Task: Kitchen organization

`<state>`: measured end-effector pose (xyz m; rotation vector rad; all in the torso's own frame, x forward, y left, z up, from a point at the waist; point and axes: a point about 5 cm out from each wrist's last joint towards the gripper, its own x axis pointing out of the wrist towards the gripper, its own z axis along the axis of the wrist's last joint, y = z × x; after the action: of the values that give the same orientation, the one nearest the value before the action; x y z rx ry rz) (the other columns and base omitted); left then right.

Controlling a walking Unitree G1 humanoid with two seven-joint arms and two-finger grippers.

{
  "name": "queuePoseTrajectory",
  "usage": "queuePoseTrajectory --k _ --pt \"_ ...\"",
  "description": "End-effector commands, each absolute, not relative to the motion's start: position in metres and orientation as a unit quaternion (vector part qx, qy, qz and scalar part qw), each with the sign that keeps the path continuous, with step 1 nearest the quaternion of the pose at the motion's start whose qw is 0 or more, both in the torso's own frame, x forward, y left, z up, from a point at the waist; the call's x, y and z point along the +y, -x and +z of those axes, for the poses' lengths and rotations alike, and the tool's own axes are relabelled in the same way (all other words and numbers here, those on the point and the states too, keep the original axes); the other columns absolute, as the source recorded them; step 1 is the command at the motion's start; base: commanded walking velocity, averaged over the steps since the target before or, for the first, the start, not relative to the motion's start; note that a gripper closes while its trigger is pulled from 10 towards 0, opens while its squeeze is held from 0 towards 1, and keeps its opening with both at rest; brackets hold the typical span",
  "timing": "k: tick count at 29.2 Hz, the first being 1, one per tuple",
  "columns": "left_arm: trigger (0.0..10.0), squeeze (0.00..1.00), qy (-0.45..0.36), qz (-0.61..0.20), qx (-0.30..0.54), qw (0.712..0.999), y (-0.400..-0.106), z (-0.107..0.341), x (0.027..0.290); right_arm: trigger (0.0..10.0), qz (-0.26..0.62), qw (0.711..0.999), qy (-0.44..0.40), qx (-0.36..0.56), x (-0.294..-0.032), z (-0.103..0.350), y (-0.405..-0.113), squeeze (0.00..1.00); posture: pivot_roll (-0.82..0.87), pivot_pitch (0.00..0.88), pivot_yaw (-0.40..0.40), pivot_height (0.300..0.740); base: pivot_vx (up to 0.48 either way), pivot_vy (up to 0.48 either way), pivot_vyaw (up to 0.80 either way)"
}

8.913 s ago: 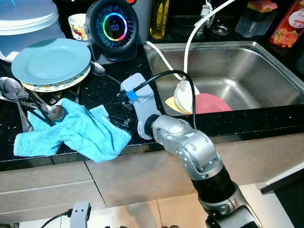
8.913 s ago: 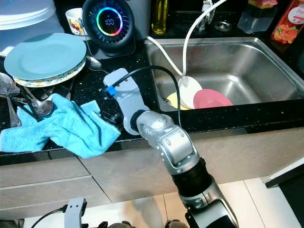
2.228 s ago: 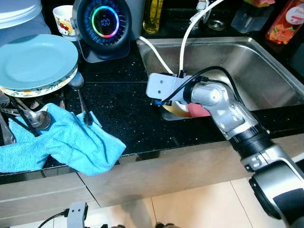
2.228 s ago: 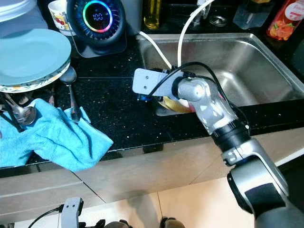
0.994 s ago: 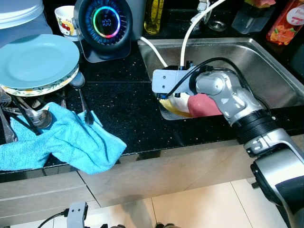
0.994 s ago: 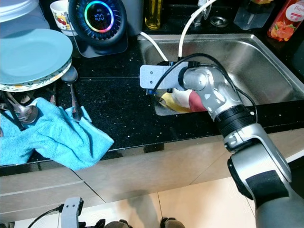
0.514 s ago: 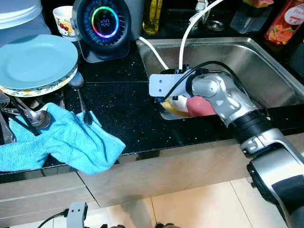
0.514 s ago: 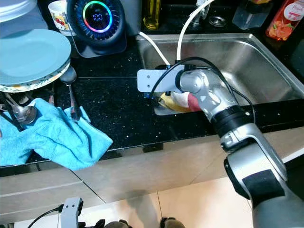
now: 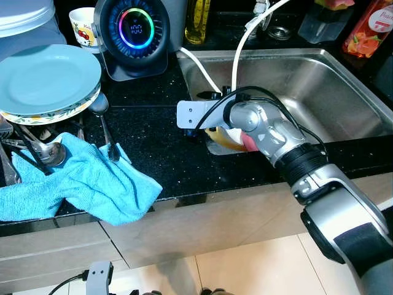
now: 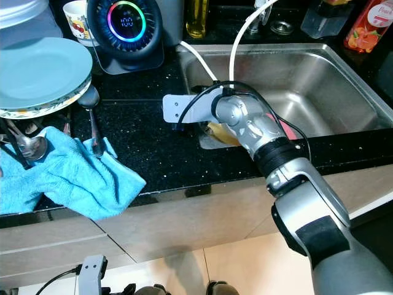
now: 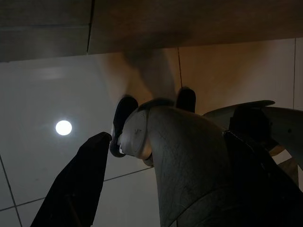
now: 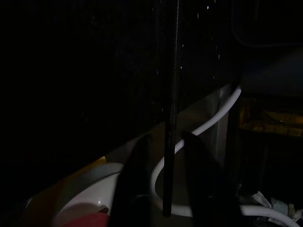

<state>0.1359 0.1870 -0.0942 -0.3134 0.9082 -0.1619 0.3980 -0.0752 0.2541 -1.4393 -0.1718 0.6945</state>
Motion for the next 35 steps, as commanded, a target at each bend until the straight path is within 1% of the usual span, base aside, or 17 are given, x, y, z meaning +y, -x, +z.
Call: queuePoseTrajectory --k 1,6,8,12,14,15,16,19,20,24,26,27,29,31,33,34,35 --pt "10.0 0.00 0.176 -0.080 0.496 0.846 -0.100 -0.108 0.171 0.0 0.308 0.692 0.649 -0.072 -0.078 0.255 -0.399 0.00 0.12 0.194 -0.108 0.740 0.000 0.000 0.00" --pt "10.0 0.00 0.176 -0.081 0.496 0.846 -0.100 -0.108 0.172 0.0 0.301 0.698 0.645 -0.076 -0.083 0.260 -0.400 0.00 0.11 0.192 -0.103 0.740 0.000 0.000 0.00" --pt "10.0 0.00 0.174 -0.082 0.496 0.847 -0.101 -0.108 0.172 0.0 0.296 0.708 0.636 -0.083 -0.090 0.266 -0.400 0.00 0.11 0.189 -0.098 0.740 0.000 0.000 0.00" --pt "10.0 0.00 0.173 -0.082 0.496 0.847 -0.102 -0.108 0.173 0.0 0.302 0.715 0.625 -0.084 -0.093 0.268 -0.399 0.00 0.11 0.187 -0.095 0.740 0.000 0.000 0.00" --pt "10.0 0.00 0.172 -0.083 0.496 0.847 -0.103 -0.108 0.173 0.0 0.306 0.727 0.609 -0.085 -0.101 0.272 -0.398 0.00 0.11 0.182 -0.092 0.740 0.000 0.000 0.00" --pt "10.0 0.00 0.170 -0.084 0.496 0.847 -0.103 -0.107 0.174 0.0 0.309 0.740 0.590 -0.096 -0.109 0.280 -0.396 0.00 0.11 0.173 -0.087 0.740 0.000 0.000 0.00" --pt "10.0 0.00 0.170 -0.084 0.496 0.847 -0.103 -0.107 0.174 0.0 0.309 0.740 0.590 -0.096 -0.109 0.280 -0.396 0.00 0.11 0.173 -0.087 0.740 0.000 0.000 0.00" --pt "10.0 0.00 0.168 -0.085 0.497 0.847 -0.104 -0.107 0.174 0.0 0.323 0.759 0.555 -0.108 -0.121 0.288 -0.392 0.00 0.11 0.168 -0.085 0.740 0.000 0.000 0.00" --pt "10.0 0.00 0.168 -0.085 0.497 0.847 -0.104 -0.107 0.174 0.0 0.323 0.759 0.555 -0.108 -0.121 0.288 -0.392 0.00 0.11 0.168 -0.085 0.740 0.000 0.000 0.00" --pt "10.0 0.00 0.166 -0.086 0.496 0.848 -0.105 -0.107 0.175 0.0 0.350 0.784 0.499 -0.119 -0.146 0.300 -0.382 0.00 0.11 0.164 -0.083 0.740 0.000 0.000 0.00" --pt "10.0 0.00 0.165 -0.087 0.496 0.848 -0.106 -0.107 0.176 0.0 0.367 0.795 0.466 -0.129 -0.153 0.305 -0.377 0.00 0.11 0.160 -0.079 0.740 0.000 0.000 0.00" --pt "10.0 0.00 0.165 -0.087 0.496 0.848 -0.106 -0.107 0.176 0.0 0.367 0.795 0.466 -0.129 -0.153 0.305 -0.377 0.00 0.11 0.160 -0.079 0.740 0.000 0.000 0.00" --pt "10.0 0.00 0.164 -0.087 0.496 0.848 -0.106 -0.106 0.176 0.0 0.376 0.813 0.418 -0.151 -0.158 0.313 -0.372 0.00 0.11 0.159 -0.079 0.740 0.000 0.000 0.00" --pt "10.0 0.00 0.162 -0.088 0.497 0.848 -0.106 -0.106 0.177 0.0 0.353 0.846 0.362 -0.169 -0.164 0.318 -0.374 0.00 0.11 0.156 -0.070 0.740 0.000 0.000 0.00" --pt "10.0 0.00 0.161 -0.089 0.495 0.849 -0.108 -0.106 0.178 0.0 0.296 0.890 0.315 -0.149 -0.174 0.311 -0.384 0.00 0.11 0.157 -0.064 0.740 0.000 0.000 0.00" --pt "10.0 0.00 0.161 -0.089 0.495 0.849 -0.108 -0.106 0.178 0.0 0.296 0.890 0.315 -0.149 -0.174 0.311 -0.384 0.00 0.11 0.157 -0.064 0.740 0.000 0.000 0.00" --pt "10.0 0.00 0.161 -0.090 0.493 0.850 -0.110 -0.105 0.179 0.0 0.253 0.920 0.277 -0.115 -0.185 0.299 -0.388 0.00 0.12 0.158 -0.061 0.740 0.000 0.000 0.00"
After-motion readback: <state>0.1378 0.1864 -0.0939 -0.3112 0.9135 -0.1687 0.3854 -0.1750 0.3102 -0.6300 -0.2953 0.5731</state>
